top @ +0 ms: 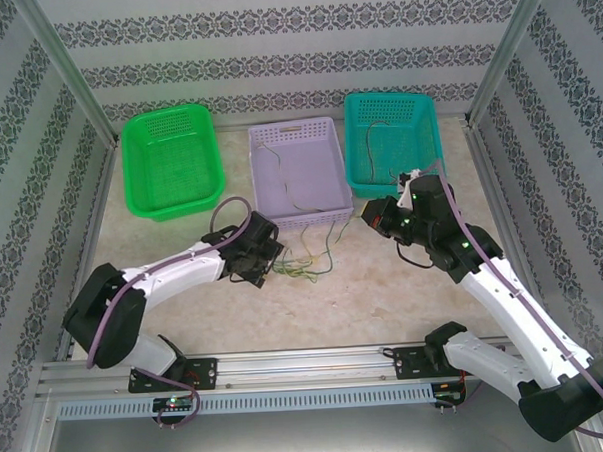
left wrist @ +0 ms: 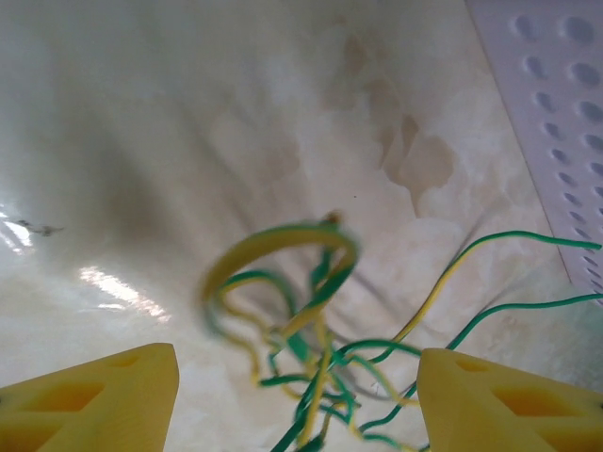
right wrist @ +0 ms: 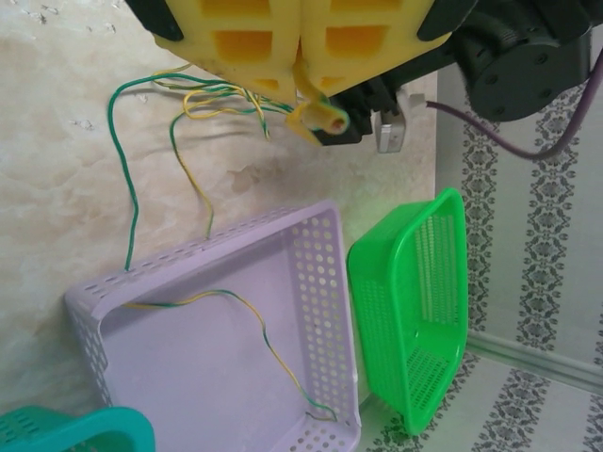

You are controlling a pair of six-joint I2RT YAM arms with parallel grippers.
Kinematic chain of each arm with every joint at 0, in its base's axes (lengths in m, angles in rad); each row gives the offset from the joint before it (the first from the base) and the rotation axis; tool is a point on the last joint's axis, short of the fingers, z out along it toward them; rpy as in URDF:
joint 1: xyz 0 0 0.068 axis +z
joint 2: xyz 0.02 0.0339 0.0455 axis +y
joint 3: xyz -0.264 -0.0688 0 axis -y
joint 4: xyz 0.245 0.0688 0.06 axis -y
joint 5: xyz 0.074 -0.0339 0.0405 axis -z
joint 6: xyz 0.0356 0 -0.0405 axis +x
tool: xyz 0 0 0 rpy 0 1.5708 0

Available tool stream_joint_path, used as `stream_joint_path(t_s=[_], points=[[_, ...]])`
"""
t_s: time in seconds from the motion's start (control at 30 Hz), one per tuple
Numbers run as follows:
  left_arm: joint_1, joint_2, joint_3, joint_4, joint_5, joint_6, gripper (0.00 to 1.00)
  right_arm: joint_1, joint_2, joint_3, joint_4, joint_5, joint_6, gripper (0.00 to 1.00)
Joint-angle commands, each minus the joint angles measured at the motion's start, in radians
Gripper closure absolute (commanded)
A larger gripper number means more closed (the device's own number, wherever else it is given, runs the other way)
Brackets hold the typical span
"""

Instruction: Untangle the cables

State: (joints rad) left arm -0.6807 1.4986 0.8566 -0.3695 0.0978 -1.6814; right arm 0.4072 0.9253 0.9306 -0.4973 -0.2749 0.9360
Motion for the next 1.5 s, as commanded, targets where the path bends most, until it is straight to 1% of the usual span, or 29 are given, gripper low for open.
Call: stream_joint_path(t_s=[0.0,0.07,0.1,0.2,0.23,0.27,0.3,0.37,0.47,0.57,0.7,0.8,0.93,1.03,1.13,1.37,1.47], points=[[-0.017,0.042,-0.028,0.075,0.013,-0.081,0.33,-0.011,-0.017,-0.015,0.020,-0.033,0.007,1.00],[-0.017,0.065,-0.037,0.080,-0.002,-0.096,0.36,-0.013,-0.020,-0.016,0.013,-0.042,0.009,1.00],[-0.017,0.073,-0.045,0.084,-0.019,-0.108,0.39,-0.013,-0.023,-0.016,0.009,-0.045,0.009,1.00],[-0.017,0.092,-0.052,0.057,-0.063,-0.120,0.51,-0.015,-0.032,-0.017,-0.003,-0.049,0.006,1.00],[-0.017,0.094,-0.054,0.038,-0.078,-0.124,0.57,-0.017,-0.036,-0.018,-0.005,-0.048,0.007,1.00],[-0.017,0.096,-0.059,0.040,-0.090,-0.126,0.64,-0.020,-0.040,-0.020,-0.007,-0.047,0.007,1.00],[-0.017,0.098,-0.068,0.051,-0.101,-0.131,0.74,-0.023,-0.043,-0.021,-0.010,-0.047,0.006,1.00],[-0.015,0.095,-0.075,0.049,-0.128,-0.138,0.99,-0.033,-0.048,-0.020,-0.011,-0.046,0.005,1.00],[-0.007,0.066,-0.069,-0.031,-0.180,-0.124,1.00,-0.073,-0.053,0.003,-0.030,-0.049,-0.019,1.00],[0.007,0.003,-0.099,-0.115,-0.226,-0.112,1.00,-0.151,-0.057,0.044,-0.057,-0.053,-0.060,1.00],[0.056,-0.098,-0.182,-0.170,-0.259,-0.097,1.00,-0.281,-0.060,0.107,-0.085,-0.032,-0.117,1.00],[0.100,-0.160,-0.223,-0.204,-0.274,-0.079,1.00,-0.374,-0.061,0.146,-0.053,-0.006,-0.128,1.00],[0.153,-0.202,-0.244,-0.244,-0.278,-0.036,1.00,-0.447,-0.037,0.217,-0.014,0.052,-0.146,1.00],[0.179,-0.210,-0.241,-0.262,-0.282,-0.014,1.00,-0.476,-0.010,0.269,0.024,0.060,-0.146,1.00],[0.196,-0.204,-0.234,-0.260,-0.286,-0.001,1.00,-0.475,0.019,0.310,0.043,0.044,-0.153,1.00],[0.214,-0.147,-0.173,-0.225,-0.279,0.053,1.00,-0.475,0.030,0.304,0.068,-0.007,-0.134,1.00],[0.213,-0.126,-0.127,-0.252,-0.281,0.075,1.00,-0.474,0.022,0.290,0.059,-0.010,-0.132,1.00]])
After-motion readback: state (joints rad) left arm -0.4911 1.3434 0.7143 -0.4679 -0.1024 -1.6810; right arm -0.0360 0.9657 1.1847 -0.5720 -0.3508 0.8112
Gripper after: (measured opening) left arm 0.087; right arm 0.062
